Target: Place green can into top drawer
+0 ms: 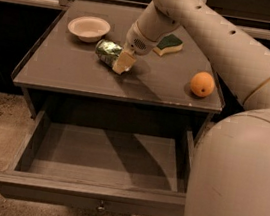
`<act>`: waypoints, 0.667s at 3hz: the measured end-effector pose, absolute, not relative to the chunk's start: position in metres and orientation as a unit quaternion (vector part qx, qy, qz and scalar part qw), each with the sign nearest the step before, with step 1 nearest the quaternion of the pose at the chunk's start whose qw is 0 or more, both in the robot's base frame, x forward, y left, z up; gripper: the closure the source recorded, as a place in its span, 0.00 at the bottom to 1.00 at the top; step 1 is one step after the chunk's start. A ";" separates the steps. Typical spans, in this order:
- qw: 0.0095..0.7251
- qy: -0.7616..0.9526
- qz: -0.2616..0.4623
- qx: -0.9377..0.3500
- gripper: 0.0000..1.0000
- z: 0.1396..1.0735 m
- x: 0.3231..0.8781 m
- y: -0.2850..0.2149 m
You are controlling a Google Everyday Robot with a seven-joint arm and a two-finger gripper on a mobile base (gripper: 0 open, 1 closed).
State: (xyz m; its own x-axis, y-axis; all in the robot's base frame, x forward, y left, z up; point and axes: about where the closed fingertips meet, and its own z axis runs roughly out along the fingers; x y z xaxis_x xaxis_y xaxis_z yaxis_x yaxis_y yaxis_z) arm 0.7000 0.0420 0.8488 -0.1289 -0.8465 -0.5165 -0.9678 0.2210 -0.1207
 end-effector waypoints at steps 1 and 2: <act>0.241 0.728 0.127 -0.630 1.00 0.858 0.678 0.031; 0.269 0.706 0.134 -0.641 1.00 0.884 0.638 0.012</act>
Offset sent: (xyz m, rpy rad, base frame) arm -0.1213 -0.0763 0.0745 0.1033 -0.1151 0.1058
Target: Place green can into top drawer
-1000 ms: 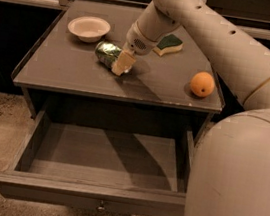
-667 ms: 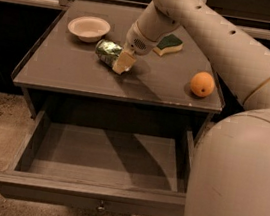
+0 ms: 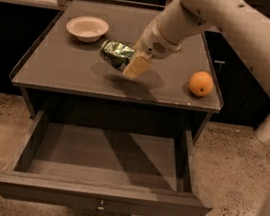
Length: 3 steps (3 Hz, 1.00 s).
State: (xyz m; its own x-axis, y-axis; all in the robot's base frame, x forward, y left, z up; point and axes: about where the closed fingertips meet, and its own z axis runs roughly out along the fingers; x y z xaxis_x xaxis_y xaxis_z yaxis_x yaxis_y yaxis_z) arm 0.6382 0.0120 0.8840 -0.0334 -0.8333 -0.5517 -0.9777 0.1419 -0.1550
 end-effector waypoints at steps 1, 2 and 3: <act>0.295 0.701 0.140 -0.635 1.00 0.907 0.589 -0.016; 0.313 0.706 0.136 -0.620 1.00 0.921 0.536 -0.038; 0.325 0.725 0.140 -0.592 1.00 0.910 0.487 -0.057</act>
Offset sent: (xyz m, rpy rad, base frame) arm -0.1736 -0.0828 0.0413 0.0908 -0.0679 -0.0942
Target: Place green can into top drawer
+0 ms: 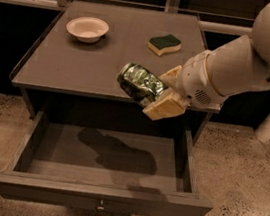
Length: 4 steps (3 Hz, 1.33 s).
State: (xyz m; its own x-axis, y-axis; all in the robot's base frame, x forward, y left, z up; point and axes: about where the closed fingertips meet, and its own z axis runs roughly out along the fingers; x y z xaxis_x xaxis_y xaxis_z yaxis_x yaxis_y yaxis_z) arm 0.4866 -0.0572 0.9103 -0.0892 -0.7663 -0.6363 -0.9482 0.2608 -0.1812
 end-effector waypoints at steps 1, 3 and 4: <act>0.315 0.741 0.147 -0.575 1.00 0.891 0.458 -0.070; 0.299 0.751 0.174 -0.563 1.00 0.856 0.455 -0.073; 0.286 0.763 0.220 -0.536 1.00 0.797 0.453 -0.079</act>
Offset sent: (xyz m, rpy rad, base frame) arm -0.0253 -0.0117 -0.0176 0.0049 0.0342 -0.0333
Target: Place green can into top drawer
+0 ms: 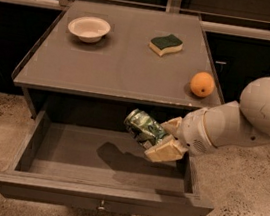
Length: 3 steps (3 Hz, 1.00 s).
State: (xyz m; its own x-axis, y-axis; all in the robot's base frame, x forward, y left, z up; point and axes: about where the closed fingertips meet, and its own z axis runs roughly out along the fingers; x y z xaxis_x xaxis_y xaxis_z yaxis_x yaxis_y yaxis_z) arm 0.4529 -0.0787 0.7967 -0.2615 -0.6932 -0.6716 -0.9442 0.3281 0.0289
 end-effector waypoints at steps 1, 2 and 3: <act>0.278 0.784 0.248 -0.497 1.00 0.736 0.451 -0.091; 0.278 0.784 0.248 -0.497 1.00 0.736 0.451 -0.091; 0.271 0.803 0.258 -0.465 1.00 0.710 0.455 -0.104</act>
Offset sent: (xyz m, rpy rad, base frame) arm -0.0025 -0.0106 -0.0487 0.0406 0.0580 -0.0508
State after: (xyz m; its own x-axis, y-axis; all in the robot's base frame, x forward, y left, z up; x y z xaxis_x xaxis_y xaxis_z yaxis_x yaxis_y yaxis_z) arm 0.4551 -0.1041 0.7102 -0.4212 -0.6064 -0.6744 -0.8857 0.4352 0.1617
